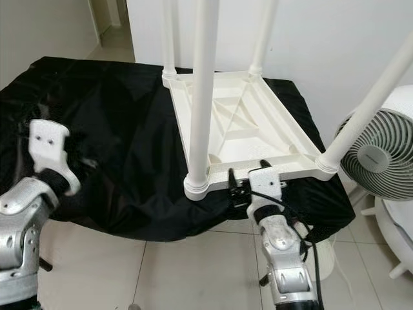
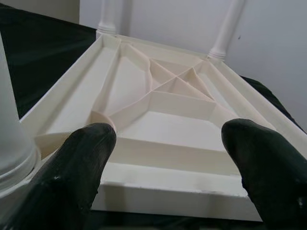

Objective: Building children table

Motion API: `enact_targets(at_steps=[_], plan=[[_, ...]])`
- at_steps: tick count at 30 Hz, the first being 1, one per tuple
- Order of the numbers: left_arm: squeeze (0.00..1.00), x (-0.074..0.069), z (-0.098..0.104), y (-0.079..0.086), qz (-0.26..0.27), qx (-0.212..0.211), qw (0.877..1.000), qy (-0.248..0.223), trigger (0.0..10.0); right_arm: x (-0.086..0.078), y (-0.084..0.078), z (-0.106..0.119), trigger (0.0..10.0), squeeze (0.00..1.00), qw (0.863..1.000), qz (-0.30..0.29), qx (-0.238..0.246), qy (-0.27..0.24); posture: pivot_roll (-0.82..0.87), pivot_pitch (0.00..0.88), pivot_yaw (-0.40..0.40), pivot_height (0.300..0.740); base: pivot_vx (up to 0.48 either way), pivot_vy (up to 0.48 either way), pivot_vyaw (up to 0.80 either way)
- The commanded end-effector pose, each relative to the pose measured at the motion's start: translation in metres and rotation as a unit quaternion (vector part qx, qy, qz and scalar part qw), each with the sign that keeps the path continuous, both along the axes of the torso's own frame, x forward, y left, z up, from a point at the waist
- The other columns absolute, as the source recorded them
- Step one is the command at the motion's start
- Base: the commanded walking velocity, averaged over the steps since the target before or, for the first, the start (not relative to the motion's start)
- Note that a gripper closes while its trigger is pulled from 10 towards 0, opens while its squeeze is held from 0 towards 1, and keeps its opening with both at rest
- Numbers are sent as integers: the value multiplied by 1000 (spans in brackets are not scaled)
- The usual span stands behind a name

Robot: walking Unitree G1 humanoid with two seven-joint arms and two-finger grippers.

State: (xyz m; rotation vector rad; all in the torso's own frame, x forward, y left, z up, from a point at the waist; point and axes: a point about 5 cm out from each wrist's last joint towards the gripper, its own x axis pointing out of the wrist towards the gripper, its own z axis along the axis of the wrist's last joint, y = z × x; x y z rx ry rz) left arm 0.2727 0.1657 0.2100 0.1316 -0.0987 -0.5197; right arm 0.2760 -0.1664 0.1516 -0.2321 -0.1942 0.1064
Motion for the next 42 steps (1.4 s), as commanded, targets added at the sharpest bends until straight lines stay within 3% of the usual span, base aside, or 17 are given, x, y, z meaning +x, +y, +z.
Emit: enact_targets(at_steps=[1, 3, 5, 6, 8, 10, 16, 17, 21, 22, 25, 26, 27, 34, 37, 39, 42], plan=[[0, 9, 7, -6, -5, 4, 1000, -10, 10000, 4, -5, 1, 10000, 0, 1000, -8, -11, 1, -69, 73, 3, 740, 0, 0, 0], [0, 9, 7, -6, -5, 4, 1000, -10, 10000, 4, -5, 1, 10000, 0, 1000, -8, -11, 1, -69, 73, 3, 740, 0, 0, 0], [0, 25, 29, -16, -8, -3, 999, -40, 10000, 6, -15, -6, 10000, 0, 999, -26, -27, 18, -53, 84, -14, 740, 0, 0, 0], [0, 25, 29, -16, -8, -3, 999, -40, 10000, 6, -15, -6, 10000, 0, 999, -26, -27, 18, -53, 84, -14, 740, 0, 0, 0], [0, 30, 43, -27, -47, 7, 997, -59, 10000, 6, -23, -10, 10000, 0, 998, -42, -34, 30, -46, 91, -23, 740, 0, 0, 0], [0, 31, 62, -44, -136, 59, 986, -81, 10000, 6, -32, -13, 10000, 0, 997, -55, -39, 38, -42, 98, -23, 740, 0, 0, 0], [0, 31, 71, -58, -172, 75, 978, -90, 10000, 7, -34, -11, 10000, 0, 997, -55, -40, 35, -42, 98, -23, 740, 0, 0, 0], [1000, 35, 73, -63, -164, 63, 981, -87, 10000, 8, -34, -10, 10000, 0, 997, -56, -39, 32, -50, 101, -11, 740, 0, 0, 0], [1000, 35, 73, -69, -166, 54, 981, -83, 10000, 8, -34, -9, 10000, 0, 997, -58, -38, 29, -55, 103, -6, 740, 0, 0, 0], [1000, 25, 69, -84, -205, 46, 975, -74, 10000, 8, -34, -8, 10000, 0, 997, -60, -37, 28, -52, 106, -7, 740, 0, 0, 0], [1000, 21, 68, -88, -218, 45, 972, -71, 10000, 8, -34, -8, 10000, 0, 997, -61, -36, 27, -51, 106, -9, 740, 0, 0, 0], [322, 21, 66, -93, -224, 43, 972, -63, 10000, 9, -33, -8, 10000, 0, 997, -58, -36, 27, -47, 106, -12, 740, 0, 0, 0], [0, 22, 64, -97, -225, 40, 972, -56, 10000, 9, -32, -8, 10000, 0, 998, -55, -35, 27, -47, 106, -12, 740, 0, 0, 0], [0, 19, 57, -104, -253, 64, 964, -43, 10000, 12, -27, -8, 10000, 0, 998, -45, -35, 24, -50, 103, -11, 740, 0, 0, 0], [0, 8, 45, -102, -304, 100, 947, -22, 10000, 12, -28, -9, 10000, 0, 998, -45, -36, 24, -50, 103, -11, 740, 0, 0, 0], [0, 8, 45, -102, -304, 100, 947, -22, 10000, 12, -28, -9, 10000, 0, 998, -45, -36, 24, -50, 103, -11, 740, 0, 0, 0], [0, 4, 32, -103, -315, 147, 938, -15, 10000, 12, -27, -10, 10000, 0, 998, -44, -36, 25, -39, 95, -6, 740, 0, 0, 0]])
